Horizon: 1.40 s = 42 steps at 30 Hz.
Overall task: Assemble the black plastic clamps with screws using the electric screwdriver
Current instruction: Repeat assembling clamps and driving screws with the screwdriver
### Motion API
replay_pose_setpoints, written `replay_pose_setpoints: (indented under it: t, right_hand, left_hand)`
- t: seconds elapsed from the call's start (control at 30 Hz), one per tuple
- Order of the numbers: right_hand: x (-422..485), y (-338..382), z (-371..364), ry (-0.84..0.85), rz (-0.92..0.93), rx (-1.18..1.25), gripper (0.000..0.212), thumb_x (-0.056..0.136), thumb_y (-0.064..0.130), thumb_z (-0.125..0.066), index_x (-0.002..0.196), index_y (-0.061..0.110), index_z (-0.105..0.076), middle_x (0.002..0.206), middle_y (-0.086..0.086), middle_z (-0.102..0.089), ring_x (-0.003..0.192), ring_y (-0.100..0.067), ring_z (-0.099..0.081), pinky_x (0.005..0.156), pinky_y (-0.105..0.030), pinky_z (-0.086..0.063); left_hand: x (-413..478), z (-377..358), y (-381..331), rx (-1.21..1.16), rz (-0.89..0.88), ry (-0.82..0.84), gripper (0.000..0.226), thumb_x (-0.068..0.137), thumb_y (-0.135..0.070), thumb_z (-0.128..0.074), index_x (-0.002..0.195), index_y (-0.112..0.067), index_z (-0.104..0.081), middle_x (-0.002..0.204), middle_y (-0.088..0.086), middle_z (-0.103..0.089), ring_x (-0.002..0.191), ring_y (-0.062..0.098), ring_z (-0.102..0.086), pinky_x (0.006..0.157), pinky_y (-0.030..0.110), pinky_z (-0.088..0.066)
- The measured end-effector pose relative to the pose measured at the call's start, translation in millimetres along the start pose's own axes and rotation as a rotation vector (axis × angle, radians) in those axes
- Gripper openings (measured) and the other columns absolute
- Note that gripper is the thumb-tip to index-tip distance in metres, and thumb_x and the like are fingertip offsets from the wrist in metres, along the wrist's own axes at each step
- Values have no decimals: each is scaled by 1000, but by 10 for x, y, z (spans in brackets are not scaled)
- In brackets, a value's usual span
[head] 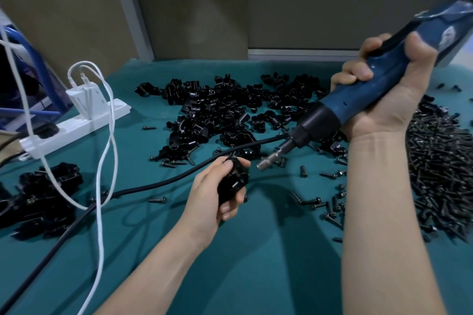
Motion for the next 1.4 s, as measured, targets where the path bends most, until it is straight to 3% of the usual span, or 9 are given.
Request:
replay_pose_setpoints:
  t: [0.07, 0.17, 0.47, 0.6, 0.7, 0.83, 1.0, 1.17, 1.4]
  right_hand:
    - [-1, -41, -34, -25, -2, -53, 18, 90, 32, -45, 83, 15, -50, 72, 4, -59, 44, -7, -47, 45, -20, -40]
    - [-9, -107, -65, -30, -10, -122, 19, 93, 30, -43, 83, 16, -50, 73, 4, -58, 45, -7, -47, 46, -20, -41]
    - [6, -253, -88, -60, -70, -34, 18, 89, 31, -45, 81, 16, -48, 71, 4, -58, 43, -7, -46, 44, -19, -40]
    - [17, -292, -95, -84, -77, -46, 17, 89, 31, -46, 81, 15, -47, 71, 4, -58, 43, -7, -45, 44, -19, -39]
    - [17, -294, -77, -97, -71, -54, 18, 90, 31, -45, 81, 15, -47, 71, 4, -58, 43, -7, -45, 44, -19, -39]
    - [20, -288, -46, -98, -77, -51, 18, 89, 31, -46, 80, 16, -49, 71, 4, -58, 43, -7, -45, 44, -19, -39]
    - [23, -285, -1, -90, -80, -19, 17, 87, 31, -47, 80, 16, -49, 71, 4, -58, 42, -7, -45, 44, -19, -40]
    - [25, -295, 3, 28, -129, 91, 36, 58, 21, -80, 81, 12, -54, 73, 0, -61, 42, -11, -49, 44, -22, -42]
    - [29, -319, 18, 83, -137, 141, 42, 53, 17, -84, 82, 11, -54, 72, -1, -61, 41, -12, -49, 44, -22, -43]
  left_hand:
    - [2, 19, -8, 124, -43, -33, 29, 92, -31, -47, 78, -23, -71, 47, 2, -49, 35, 9, -31, 36, 17, -26]
    - [12, 32, -26, 169, -84, -65, 33, 87, -36, -44, 75, -19, -70, 41, -2, -41, 34, 10, -32, 37, 16, -25]
    - [10, -44, 36, -327, 188, 11, 35, 79, -46, -54, 60, -18, -62, 39, -9, -19, 30, 5, -17, 34, 19, -17]
    - [8, -41, 55, -383, 270, -5, 32, 77, -44, -55, 56, -20, -48, 39, -9, -18, 29, 5, -17, 30, 18, -19]
    - [5, -40, 63, -354, 302, -6, 30, 75, -44, -56, 69, -24, -33, 39, -9, -19, 28, 5, -18, 29, 18, -21]
    - [-9, -81, 70, -355, 356, -5, 24, 75, -43, -54, 81, -20, -47, 38, -10, -19, 27, 4, -16, 29, 16, -17]
    - [-11, -91, 86, -408, 432, -26, 38, 89, -32, -44, 68, -14, -69, 38, -10, -18, 26, 3, -16, 27, 13, -17]
    - [-46, -133, 74, -444, 501, 17, 27, 75, -30, -51, 68, -12, -71, 39, -10, -17, 26, 2, -16, 27, 12, -16]
    - [-105, -169, 85, -643, 691, 46, 38, 81, -33, -49, 72, -4, -70, 48, -10, -10, 36, 5, -6, 27, 14, -12]
Point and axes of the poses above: each hand's wrist, its own x-axis towards the middle knuckle, its own z-axis out of the back of the hand, y = z × x, the point moved 3 cm from there along x, towards the middle knuckle
